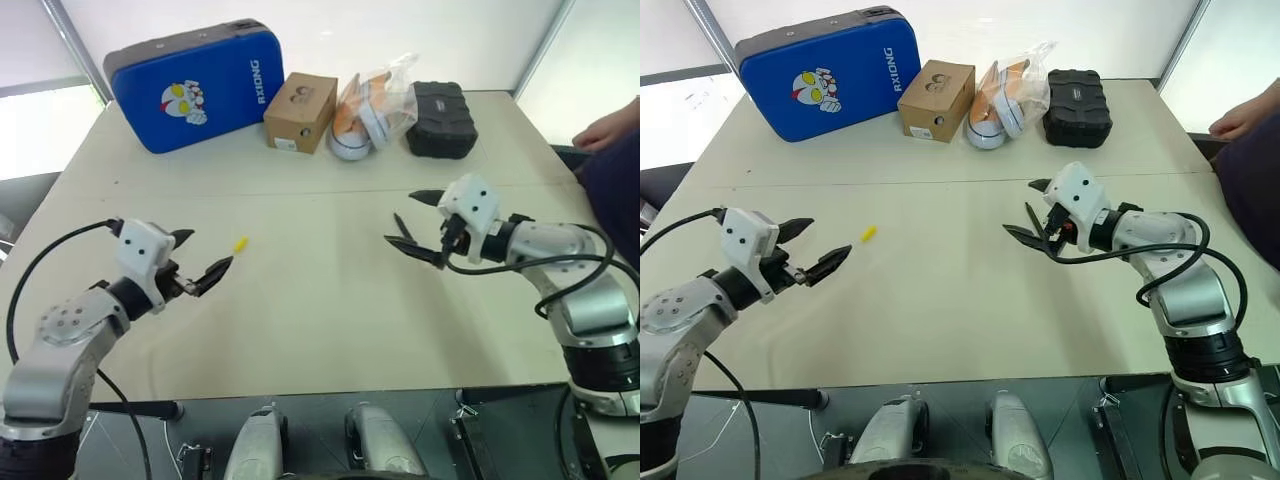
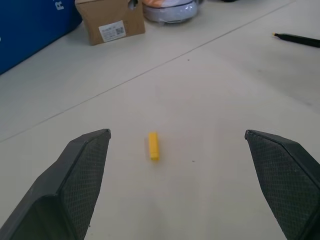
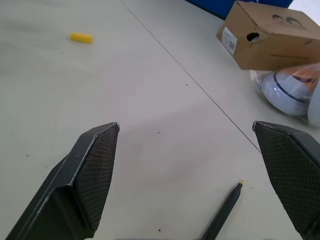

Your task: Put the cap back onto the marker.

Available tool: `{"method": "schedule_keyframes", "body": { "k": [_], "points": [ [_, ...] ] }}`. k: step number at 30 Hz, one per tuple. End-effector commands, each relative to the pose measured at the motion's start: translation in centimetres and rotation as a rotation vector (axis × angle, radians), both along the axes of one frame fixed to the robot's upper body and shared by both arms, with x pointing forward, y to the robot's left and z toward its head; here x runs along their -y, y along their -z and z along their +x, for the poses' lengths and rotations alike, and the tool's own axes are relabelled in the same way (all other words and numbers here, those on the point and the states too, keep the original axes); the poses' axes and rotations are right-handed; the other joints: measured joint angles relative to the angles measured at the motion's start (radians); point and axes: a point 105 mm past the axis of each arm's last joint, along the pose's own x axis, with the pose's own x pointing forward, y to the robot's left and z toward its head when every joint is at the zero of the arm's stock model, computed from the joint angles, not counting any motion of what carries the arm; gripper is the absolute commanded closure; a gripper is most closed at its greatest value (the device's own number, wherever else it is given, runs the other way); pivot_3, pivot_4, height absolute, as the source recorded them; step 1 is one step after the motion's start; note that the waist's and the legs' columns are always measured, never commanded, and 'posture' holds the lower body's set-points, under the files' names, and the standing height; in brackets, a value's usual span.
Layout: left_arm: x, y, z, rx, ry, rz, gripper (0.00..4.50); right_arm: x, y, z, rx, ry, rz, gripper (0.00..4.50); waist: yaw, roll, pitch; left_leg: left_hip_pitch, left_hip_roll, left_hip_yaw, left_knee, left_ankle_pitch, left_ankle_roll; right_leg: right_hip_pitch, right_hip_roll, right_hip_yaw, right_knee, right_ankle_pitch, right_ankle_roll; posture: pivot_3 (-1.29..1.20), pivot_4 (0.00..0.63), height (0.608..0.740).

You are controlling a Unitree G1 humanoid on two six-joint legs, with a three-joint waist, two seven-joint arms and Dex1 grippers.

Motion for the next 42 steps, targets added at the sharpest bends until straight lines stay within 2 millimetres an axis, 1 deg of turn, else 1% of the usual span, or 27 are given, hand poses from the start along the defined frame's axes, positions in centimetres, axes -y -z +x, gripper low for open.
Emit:
{"method": "schedule_keyframes", "body": {
  "k": [1, 7, 8, 11, 14, 19, 23, 27, 31, 33, 34, 39, 40, 41, 42],
  "points": [
    [0.2, -0.2, 1.3, 0.021, -0.012, -0.024, 0.00, -0.7, -1.3, -0.2, 0.069, -0.015, 0.010, 0.08, 0.002, 0.000, 0.000, 0.000, 0.000, 0.000, 0.000, 0.000, 0.000, 0.000, 0.000, 0.000, 0.000, 0.000, 0.000, 0.00, 0.150, 0.740],
    [0.7, 1.2, 3.4, 0.002, -0.011, -0.057, 0.00, -1.0, -1.0, -0.2, 0.080, 0.002, 0.027, 0.08, 0.000, 0.000, 0.000, 0.000, -0.001, 0.000, 0.000, 0.000, 0.000, 0.000, 0.000, 0.000, 0.000, 0.001, 0.002, 0.00, 0.150, 0.740],
    [0.7, 2.0, 4.1, -0.004, -0.008, -0.051, 0.00, -1.1, -1.0, -0.3, 0.085, 0.010, 0.035, 0.08, 0.000, 0.000, 0.000, 0.000, -0.001, 0.000, 0.000, 0.000, 0.000, 0.000, 0.000, 0.000, 0.000, 0.001, 0.002, 0.00, 0.150, 0.740],
    [0.4, 4.0, 5.5, -0.035, -0.007, -0.037, 0.00, -1.3, -0.8, -0.5, 0.091, 0.025, 0.048, 0.08, 0.002, 0.000, 0.000, 0.000, 0.000, 0.000, 0.000, 0.000, 0.000, -0.001, 0.001, -0.001, 0.000, 0.001, 0.002, 0.00, 0.150, 0.740],
    [0.0, 5.0, 6.3, -0.039, -0.014, -0.028, 0.00, -1.3, -0.8, -0.6, 0.096, 0.040, 0.059, 0.08, 0.000, 0.000, 0.000, -0.001, 0.000, 0.000, 0.000, 0.000, 0.000, -0.001, 0.001, -0.001, 0.000, 0.002, 0.003, 0.00, 0.150, 0.740],
    [0.2, 6.8, 7.5, -0.061, -0.006, -0.011, 0.00, -1.5, -0.7, -0.8, 0.101, 0.053, 0.069, 0.08, 0.002, 0.000, 0.000, -0.003, 0.000, 0.000, 0.000, 0.000, 0.000, -0.002, 0.001, -0.001, 0.000, 0.002, 0.003, 0.00, 0.150, 0.740],
    [0.5, 7.6, 8.1, -0.061, 0.012, 0.016, 0.00, -1.6, -0.7, -0.8, 0.109, 0.062, 0.075, 0.08, 0.004, 0.000, 0.000, -0.003, 0.000, -0.001, 0.000, 0.000, 0.000, -0.002, 0.001, -0.001, 0.000, 0.002, 0.004, 0.00, 0.150, 0.740],
    [0.9, 7.7, 8.7, -0.050, 0.015, 0.027, 0.00, -1.7, -0.6, -0.7, 0.112, 0.061, 0.073, 0.08, 0.004, 0.000, 0.000, -0.003, -0.001, -0.001, 0.001, 0.000, 0.000, -0.002, 0.000, -0.002, 0.000, 0.002, 0.004, 0.00, 0.150, 0.740],
    [1.2, 7.9, 8.7, -0.046, 0.021, 0.027, 0.00, -1.8, -0.6, -0.7, 0.114, 0.058, 0.067, 0.08, 0.004, 0.000, 0.000, -0.003, -0.001, -0.001, 0.001, 0.000, 0.000, -0.002, 0.000, -0.002, 0.000, 0.002, 0.004, 0.00, 0.150, 0.740],
    [1.3, 8.1, 8.7, -0.048, 0.020, 0.024, 0.54, -1.7, -0.6, -0.7, 0.114, 0.058, 0.066, 0.00, 0.005, 0.000, 0.000, -0.003, -0.001, -0.001, 0.001, 0.000, 0.000, -0.002, 0.000, -0.002, 0.000, 0.002, 0.004, 0.00, 0.150, 0.740],
    [1.4, 8.2, 8.7, -0.051, 0.019, 0.020, 0.89, -1.7, -0.6, -0.7, 0.115, 0.058, 0.065, 0.00, 0.005, 0.000, 0.000, -0.003, -0.001, -0.001, 0.001, 0.000, 0.000, -0.002, 0.000, -0.002, 0.000, 0.002, 0.004, 0.00, 0.150, 0.740],
    [1.6, 8.7, 8.4, -0.067, 0.019, 0.007, 3.41, -1.7, -0.6, -0.6, 0.115, 0.056, 0.058, 0.00, 0.002, 0.000, 0.000, -0.003, -0.001, -0.001, 0.001, 0.000, 0.000, -0.002, 0.001, -0.002, 0.002, 0.002, 0.004, 0.00, 0.150, 0.740],
    [1.6, 8.8, 8.3, -0.070, 0.018, 0.005, 3.98, -1.7, -0.6, -0.6, 0.115, 0.054, 0.057, 0.00, 0.001, 0.000, 0.000, -0.002, -0.001, -0.001, 0.001, 0.000, 0.000, -0.002, 0.001, -0.002, 0.002, 0.002, 0.004, 0.00, 0.150, 0.740],
    [1.6, 8.8, 8.3, -0.073, 0.016, 0.003, 4.44, -1.7, -0.6, -0.7, 0.113, 0.054, 0.058, 0.00, 0.001, 0.000, -0.001, -0.002, -0.001, -0.001, 0.001, 0.000, 0.000, -0.002, 0.001, -0.002, 0.002, 0.002, 0.004, 0.00, 0.150, 0.740],
    [1.5, 8.9, 8.2, -0.075, 0.014, 0.003, 4.44, -1.7, -0.6, -0.7, 0.112, 0.053, 0.056, 0.00, 0.001, 0.000, -0.001, -0.002, -0.001, -0.001, 0.001, 0.000, 0.000, -0.002, 0.001, -0.001, 0.003, 0.002, 0.004, 0.00, 0.150, 0.740]
  ]
}}
